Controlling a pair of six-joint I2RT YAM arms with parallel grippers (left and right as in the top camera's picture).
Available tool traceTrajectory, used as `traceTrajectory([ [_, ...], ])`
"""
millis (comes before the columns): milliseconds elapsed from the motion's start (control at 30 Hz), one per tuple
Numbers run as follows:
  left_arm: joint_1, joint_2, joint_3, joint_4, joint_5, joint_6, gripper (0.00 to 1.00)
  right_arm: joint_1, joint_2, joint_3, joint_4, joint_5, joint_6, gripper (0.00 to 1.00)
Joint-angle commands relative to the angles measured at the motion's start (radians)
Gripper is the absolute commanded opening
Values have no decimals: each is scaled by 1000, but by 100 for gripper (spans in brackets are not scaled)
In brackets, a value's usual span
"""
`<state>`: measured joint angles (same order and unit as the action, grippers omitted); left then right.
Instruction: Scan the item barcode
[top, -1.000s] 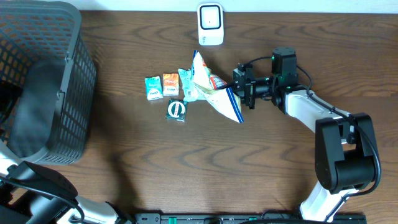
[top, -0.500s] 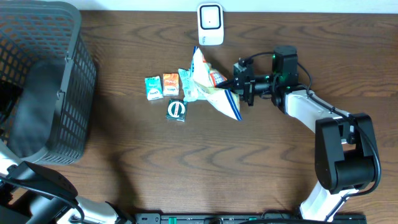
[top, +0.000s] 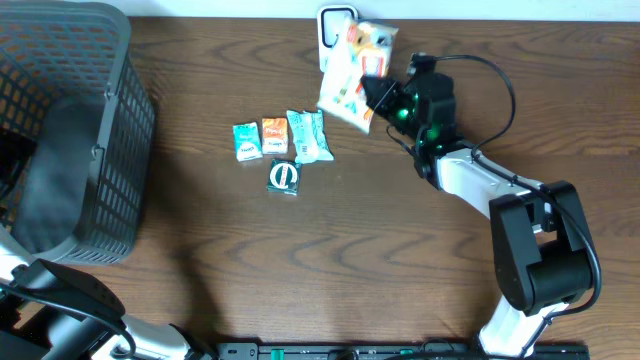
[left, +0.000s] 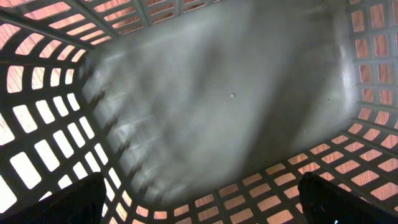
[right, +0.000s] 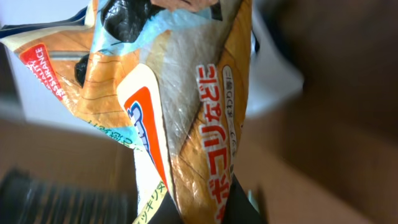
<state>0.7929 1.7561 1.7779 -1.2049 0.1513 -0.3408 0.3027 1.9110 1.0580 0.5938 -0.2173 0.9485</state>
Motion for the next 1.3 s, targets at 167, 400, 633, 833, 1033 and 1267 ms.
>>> traceTrajectory([
  [167, 3, 6, -2, -5, -3, -5, 98, 54, 45, 238, 43, 432, -92, 1],
  [400, 3, 6, -2, -5, -3, -5, 98, 54, 319, 603, -41, 336, -104, 1],
  [633, 3, 6, -2, -5, -3, -5, 98, 52, 485, 772, -72, 278, -136, 1],
  [833, 3, 6, -2, -5, -3, -5, 98, 48, 483, 773, -67, 278, -227, 1],
  [1033, 3, 6, -2, -5, -3, -5, 98, -16, 428, 773, -97, 241, -251, 1],
  [1267, 3, 6, -2, -5, -3, -5, 98, -197, 256, 773, -465, 209, -359, 1],
])
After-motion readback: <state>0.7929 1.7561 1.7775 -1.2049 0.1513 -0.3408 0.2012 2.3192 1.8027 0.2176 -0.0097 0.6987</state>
